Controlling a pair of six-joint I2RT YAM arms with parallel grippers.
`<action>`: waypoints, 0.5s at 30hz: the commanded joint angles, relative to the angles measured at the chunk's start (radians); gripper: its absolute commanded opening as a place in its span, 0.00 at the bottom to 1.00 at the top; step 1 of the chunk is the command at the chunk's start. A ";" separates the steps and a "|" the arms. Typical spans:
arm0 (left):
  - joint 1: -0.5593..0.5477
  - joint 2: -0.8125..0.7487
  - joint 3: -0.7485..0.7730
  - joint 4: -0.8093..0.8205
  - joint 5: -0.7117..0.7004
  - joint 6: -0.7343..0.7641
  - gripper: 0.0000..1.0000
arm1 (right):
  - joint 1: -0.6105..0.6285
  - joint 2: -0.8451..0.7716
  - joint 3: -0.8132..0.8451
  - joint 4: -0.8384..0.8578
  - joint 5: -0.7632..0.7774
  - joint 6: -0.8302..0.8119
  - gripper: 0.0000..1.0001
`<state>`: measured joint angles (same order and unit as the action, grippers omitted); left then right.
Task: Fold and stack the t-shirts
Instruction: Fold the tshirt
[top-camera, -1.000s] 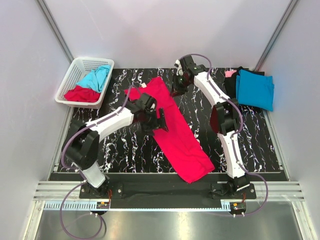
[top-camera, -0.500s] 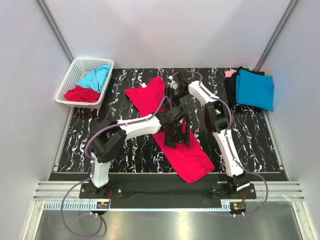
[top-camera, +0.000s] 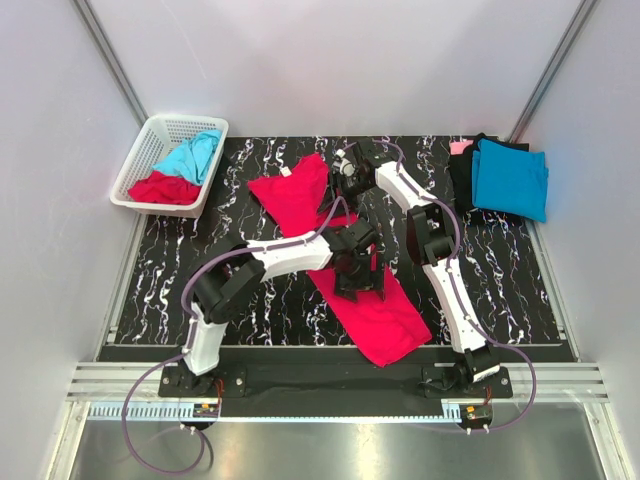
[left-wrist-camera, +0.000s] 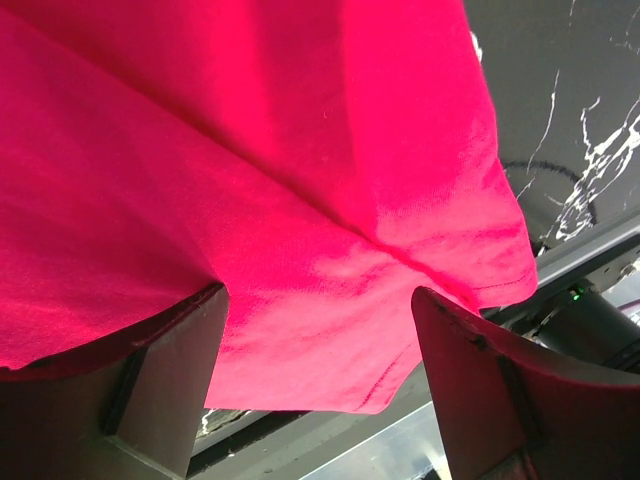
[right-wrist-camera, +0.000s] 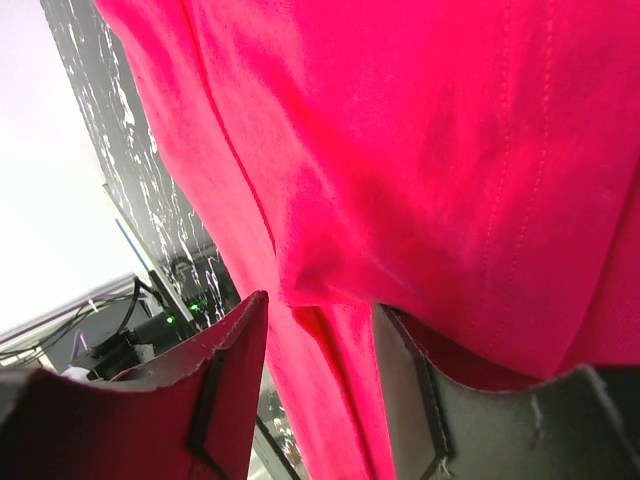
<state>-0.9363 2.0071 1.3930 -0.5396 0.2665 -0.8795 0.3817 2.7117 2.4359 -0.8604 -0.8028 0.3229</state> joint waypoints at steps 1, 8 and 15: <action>-0.018 0.077 0.009 -0.052 -0.062 -0.012 0.81 | 0.005 0.028 0.032 0.008 0.097 -0.005 0.54; -0.012 0.108 0.029 -0.157 -0.131 -0.001 0.82 | 0.003 0.030 0.034 -0.031 0.263 -0.030 0.54; 0.022 -0.004 -0.098 -0.192 -0.194 -0.001 0.83 | -0.036 0.045 0.066 -0.055 0.346 0.001 0.54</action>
<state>-0.9360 2.0068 1.4025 -0.5922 0.2089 -0.8993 0.3855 2.7117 2.4825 -0.9077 -0.6701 0.3412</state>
